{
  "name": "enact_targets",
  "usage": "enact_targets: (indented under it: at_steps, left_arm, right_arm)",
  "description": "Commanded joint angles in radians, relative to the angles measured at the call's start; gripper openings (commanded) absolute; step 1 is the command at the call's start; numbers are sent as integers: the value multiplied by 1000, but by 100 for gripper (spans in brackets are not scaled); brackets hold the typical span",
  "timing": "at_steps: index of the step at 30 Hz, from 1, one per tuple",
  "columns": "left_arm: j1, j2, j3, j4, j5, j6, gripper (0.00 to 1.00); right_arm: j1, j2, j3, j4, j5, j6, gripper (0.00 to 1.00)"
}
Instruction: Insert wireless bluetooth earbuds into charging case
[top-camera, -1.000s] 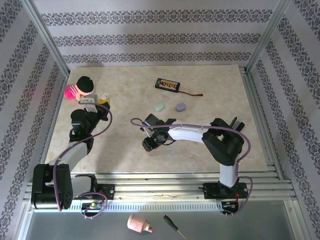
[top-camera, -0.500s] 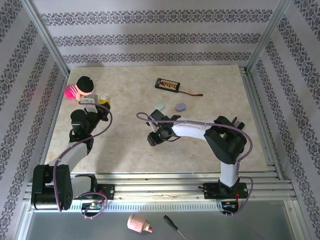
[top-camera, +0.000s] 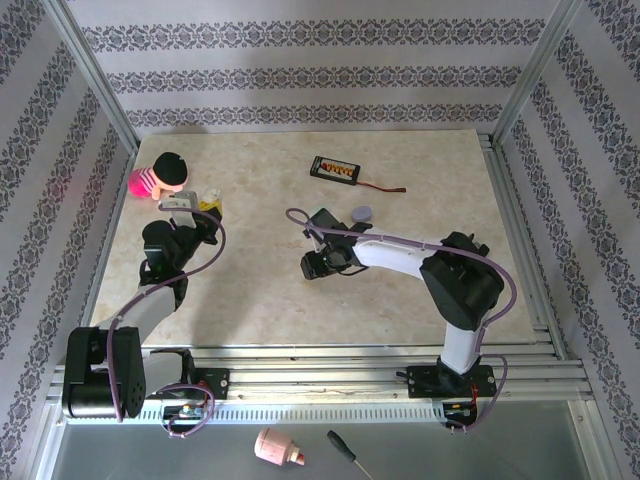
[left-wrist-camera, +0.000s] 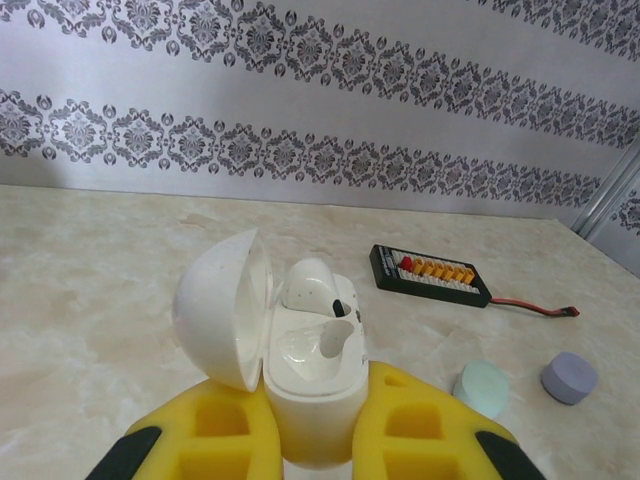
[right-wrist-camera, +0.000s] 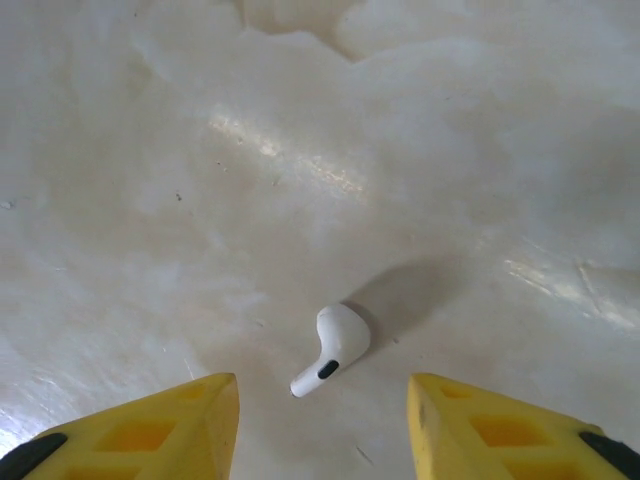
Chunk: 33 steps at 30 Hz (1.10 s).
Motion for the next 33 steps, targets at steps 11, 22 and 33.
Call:
enact_targets:
  at_steps: [11,22,33]
  left_arm:
    - [-39,6,-38,47,1,182,0]
    - [-39,22,-38,61,2,221,0]
    - [-40,42,-34,71,26,218,0]
  right_arm:
    - [-33,260,471,-604,-27,191,51]
    - [-60,402,639,-712,-92,145,42]
    - [-64,483,720,-762,-99,114,37]
